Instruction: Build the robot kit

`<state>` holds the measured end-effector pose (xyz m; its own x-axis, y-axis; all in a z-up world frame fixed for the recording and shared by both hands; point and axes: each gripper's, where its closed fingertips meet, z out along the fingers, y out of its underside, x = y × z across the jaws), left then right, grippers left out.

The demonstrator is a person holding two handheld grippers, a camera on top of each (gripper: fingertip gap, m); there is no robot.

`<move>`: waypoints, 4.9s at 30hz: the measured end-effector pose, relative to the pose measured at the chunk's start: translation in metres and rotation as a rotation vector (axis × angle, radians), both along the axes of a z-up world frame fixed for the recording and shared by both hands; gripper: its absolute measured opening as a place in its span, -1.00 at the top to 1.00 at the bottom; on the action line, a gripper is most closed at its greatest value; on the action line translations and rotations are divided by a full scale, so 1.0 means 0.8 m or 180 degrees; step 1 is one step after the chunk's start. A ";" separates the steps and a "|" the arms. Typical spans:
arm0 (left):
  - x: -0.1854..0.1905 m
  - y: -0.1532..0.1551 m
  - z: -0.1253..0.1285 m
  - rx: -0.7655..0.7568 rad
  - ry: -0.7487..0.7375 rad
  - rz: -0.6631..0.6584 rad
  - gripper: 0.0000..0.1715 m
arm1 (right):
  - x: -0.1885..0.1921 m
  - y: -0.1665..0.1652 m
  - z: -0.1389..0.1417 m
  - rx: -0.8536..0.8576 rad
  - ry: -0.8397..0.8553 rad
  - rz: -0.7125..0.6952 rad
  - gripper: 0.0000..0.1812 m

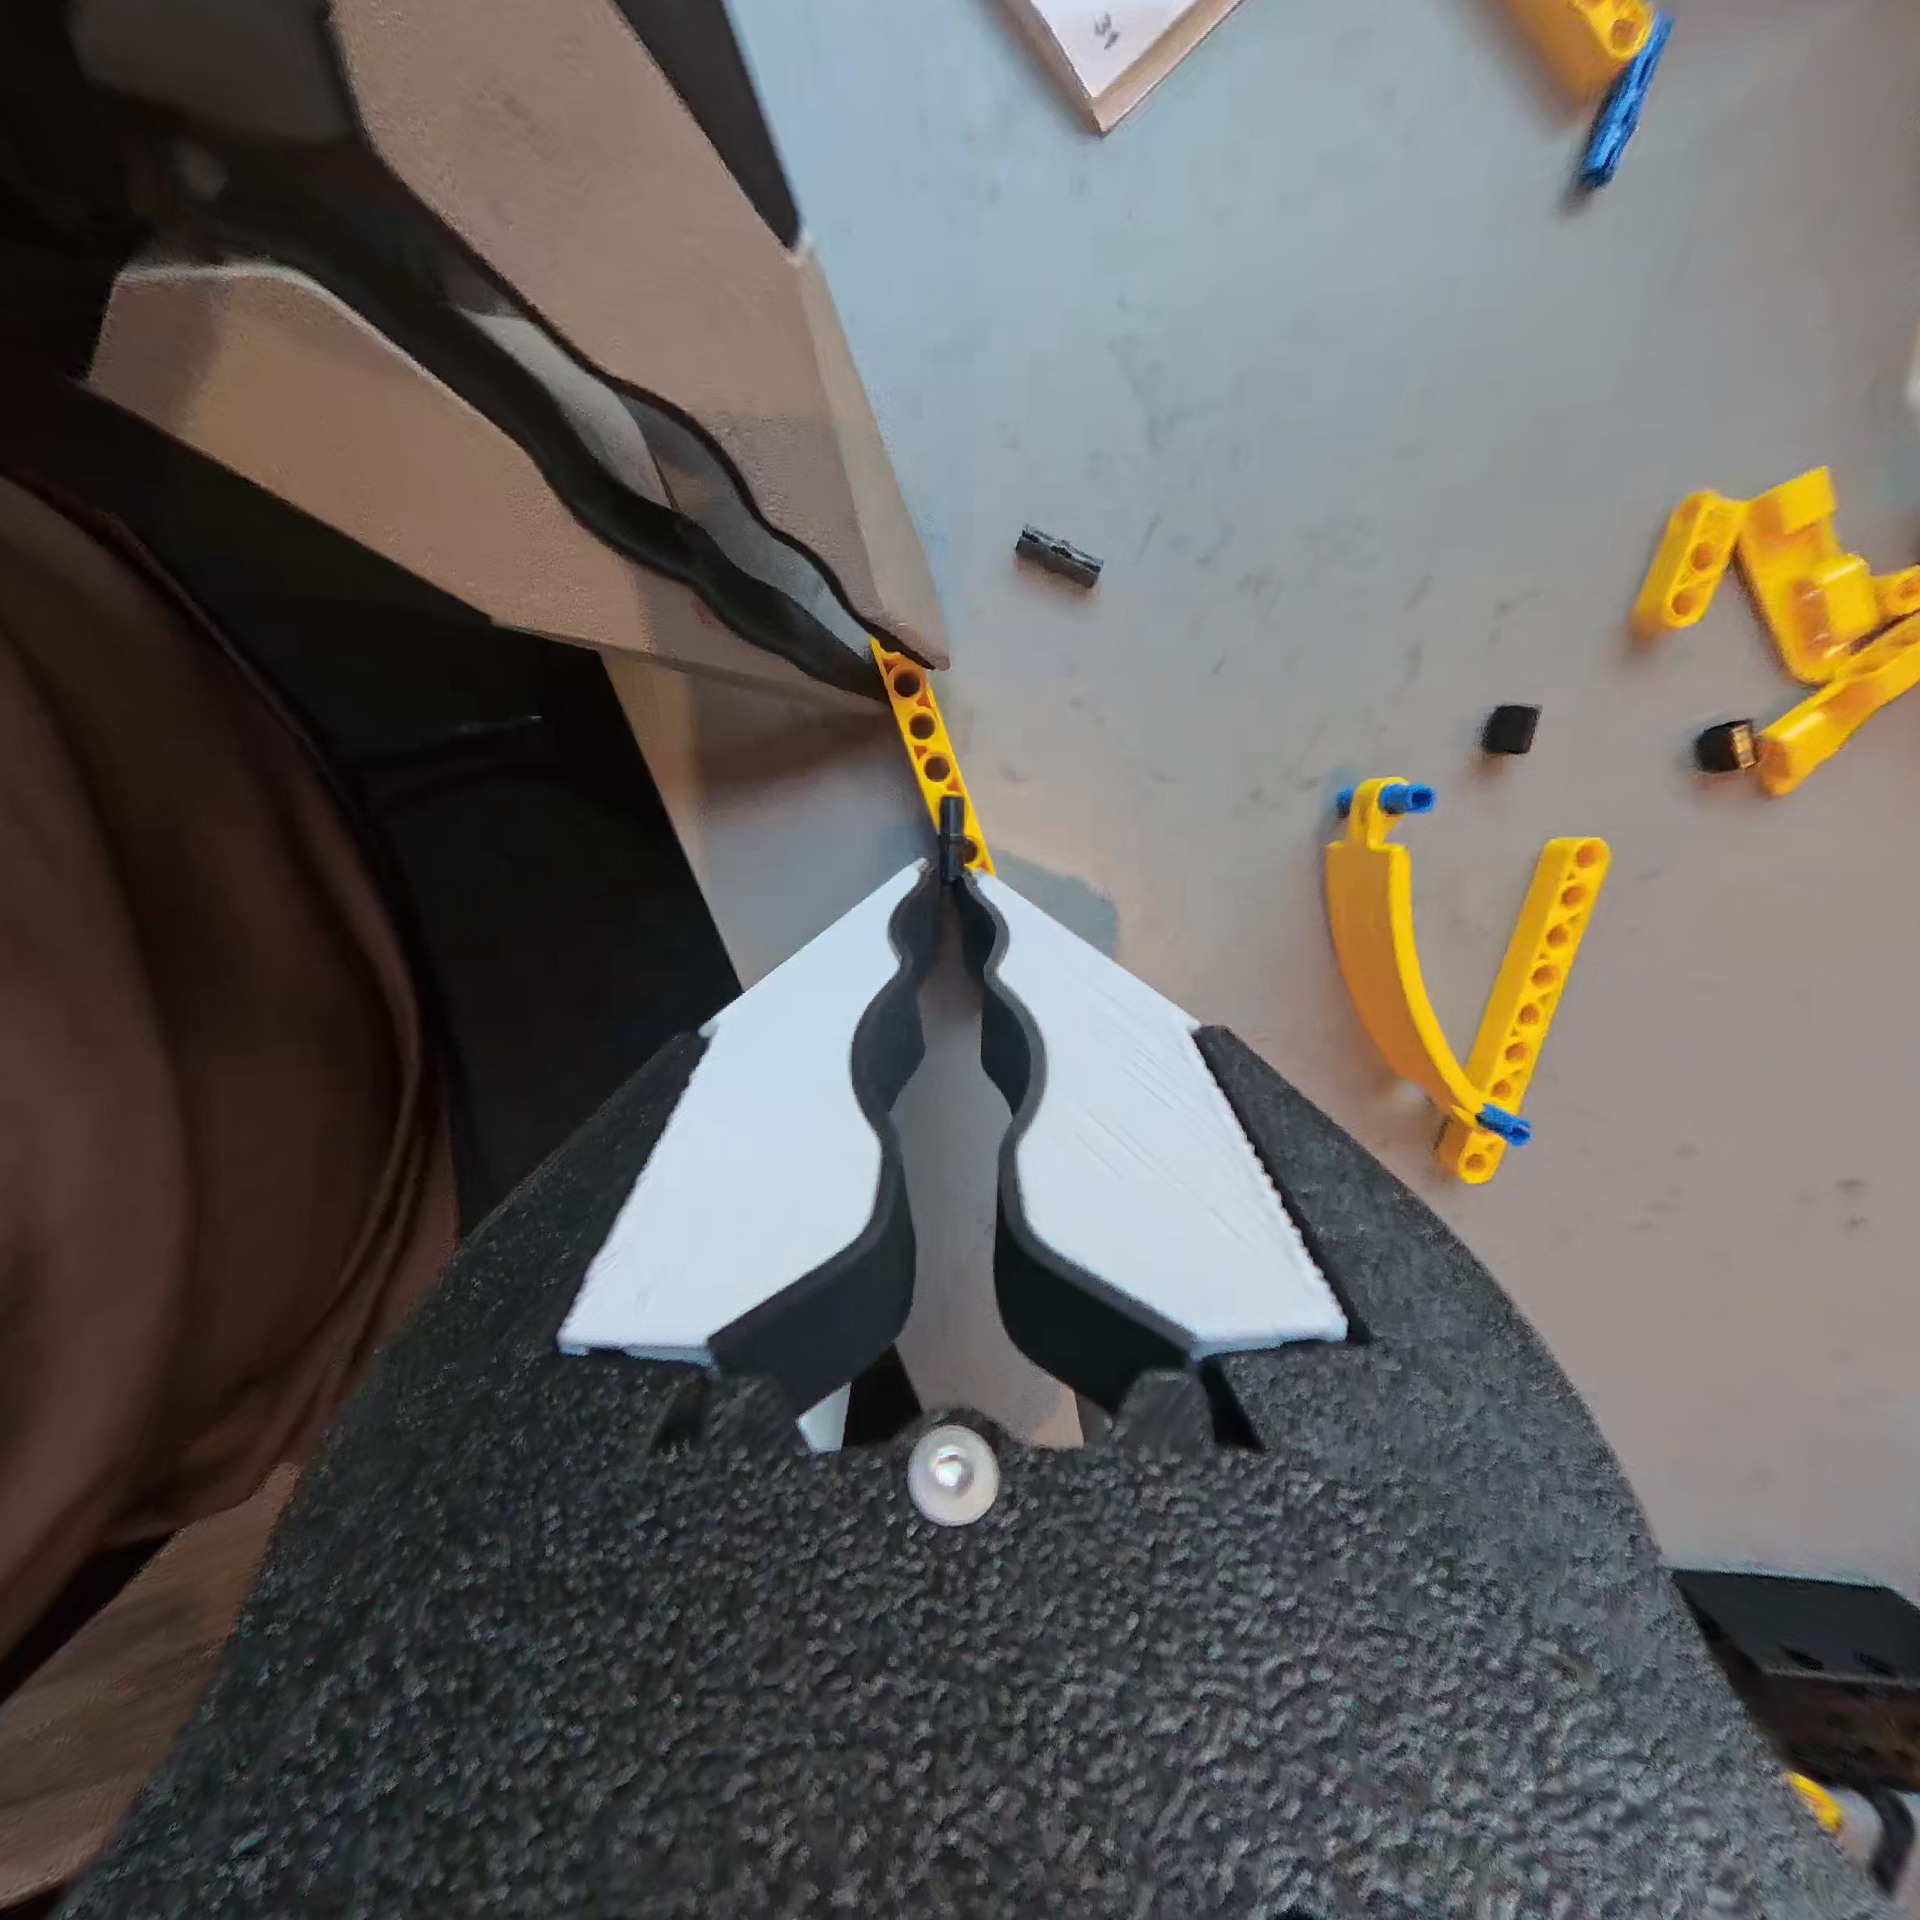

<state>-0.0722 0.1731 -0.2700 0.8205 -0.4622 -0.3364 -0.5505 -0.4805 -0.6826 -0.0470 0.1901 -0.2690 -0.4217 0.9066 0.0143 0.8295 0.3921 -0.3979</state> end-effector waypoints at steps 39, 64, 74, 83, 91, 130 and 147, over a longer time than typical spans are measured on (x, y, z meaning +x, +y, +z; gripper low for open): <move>0.023 -0.004 0.019 0.0481 0.0235 -0.0449 0.85 | -0.003 -0.027 0.016 -0.1845 0.0617 -0.0568 0.96; 0.012 0.008 0.016 0.0629 0.0664 -0.0266 0.99 | -0.017 -0.024 0.026 -0.1846 0.1083 -0.0639 0.96; 0.006 0.011 0.031 0.0840 0.0557 -0.0159 0.99 | -0.022 -0.020 0.045 -0.1733 0.1486 -0.0502 0.92; 0.006 0.012 0.032 0.0872 0.0567 -0.0145 0.99 | -0.023 -0.021 0.044 -0.1762 0.1518 -0.0512 0.96; 0.004 0.013 0.030 0.0841 0.0602 -0.0119 0.99 | -0.027 -0.021 0.041 -0.1750 0.1512 -0.0574 0.96; 0.010 0.006 0.045 0.1001 0.0294 -0.0291 0.99 | -0.023 -0.033 0.063 -0.2376 0.1808 -0.0333 0.96; -0.002 0.015 0.065 0.1589 0.0751 -0.0085 1.00 | -0.028 -0.030 0.087 -0.1666 0.2443 -0.0212 0.96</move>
